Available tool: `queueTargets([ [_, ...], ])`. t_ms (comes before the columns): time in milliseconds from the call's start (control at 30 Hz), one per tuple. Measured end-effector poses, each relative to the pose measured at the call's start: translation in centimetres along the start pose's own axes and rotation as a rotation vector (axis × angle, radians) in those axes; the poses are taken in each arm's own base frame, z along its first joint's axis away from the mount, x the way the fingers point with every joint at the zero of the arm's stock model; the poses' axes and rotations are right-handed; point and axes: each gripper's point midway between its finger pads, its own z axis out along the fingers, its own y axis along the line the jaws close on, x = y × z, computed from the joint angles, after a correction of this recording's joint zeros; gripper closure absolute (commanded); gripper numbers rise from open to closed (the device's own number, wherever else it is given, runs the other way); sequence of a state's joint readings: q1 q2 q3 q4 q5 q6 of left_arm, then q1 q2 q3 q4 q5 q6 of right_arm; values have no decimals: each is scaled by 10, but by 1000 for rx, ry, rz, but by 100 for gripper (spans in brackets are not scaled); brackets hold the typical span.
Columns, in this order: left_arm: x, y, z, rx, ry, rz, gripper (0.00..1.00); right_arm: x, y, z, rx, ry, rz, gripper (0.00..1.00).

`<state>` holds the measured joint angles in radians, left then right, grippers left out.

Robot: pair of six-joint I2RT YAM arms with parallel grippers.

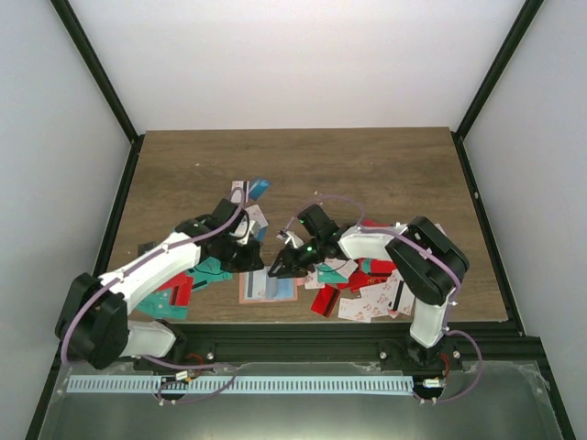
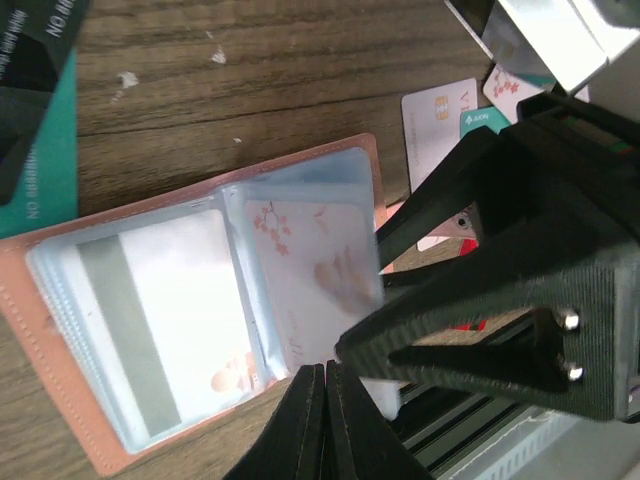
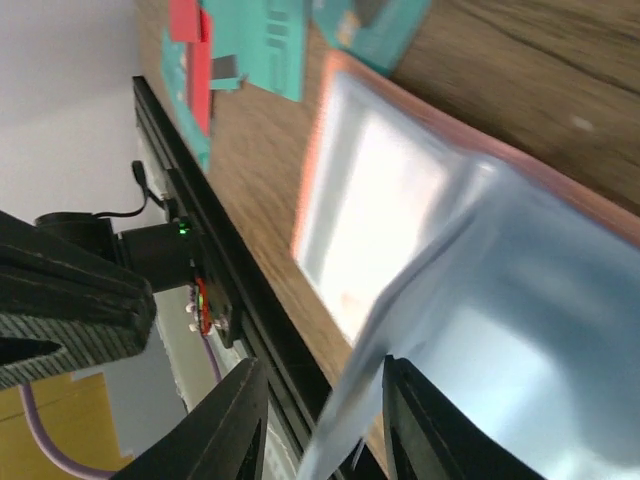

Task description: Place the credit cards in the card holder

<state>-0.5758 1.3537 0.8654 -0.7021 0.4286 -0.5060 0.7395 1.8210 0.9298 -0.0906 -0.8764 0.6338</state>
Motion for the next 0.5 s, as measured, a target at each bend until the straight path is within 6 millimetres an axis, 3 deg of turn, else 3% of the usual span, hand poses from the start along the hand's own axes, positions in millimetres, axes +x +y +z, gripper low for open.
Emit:
queueTargets([
  [233,-2,2,-30,-11,-87,-36,96,-10,35,26,-42,47,-88,57],
  [400,-1,8,-49,-29,-147,-67,95,-11,33,58,-46,116,-87,56],
  [500,2,13,-57,-40,-174,-85,93,-11,32,66,-43,139,-85,54],
])
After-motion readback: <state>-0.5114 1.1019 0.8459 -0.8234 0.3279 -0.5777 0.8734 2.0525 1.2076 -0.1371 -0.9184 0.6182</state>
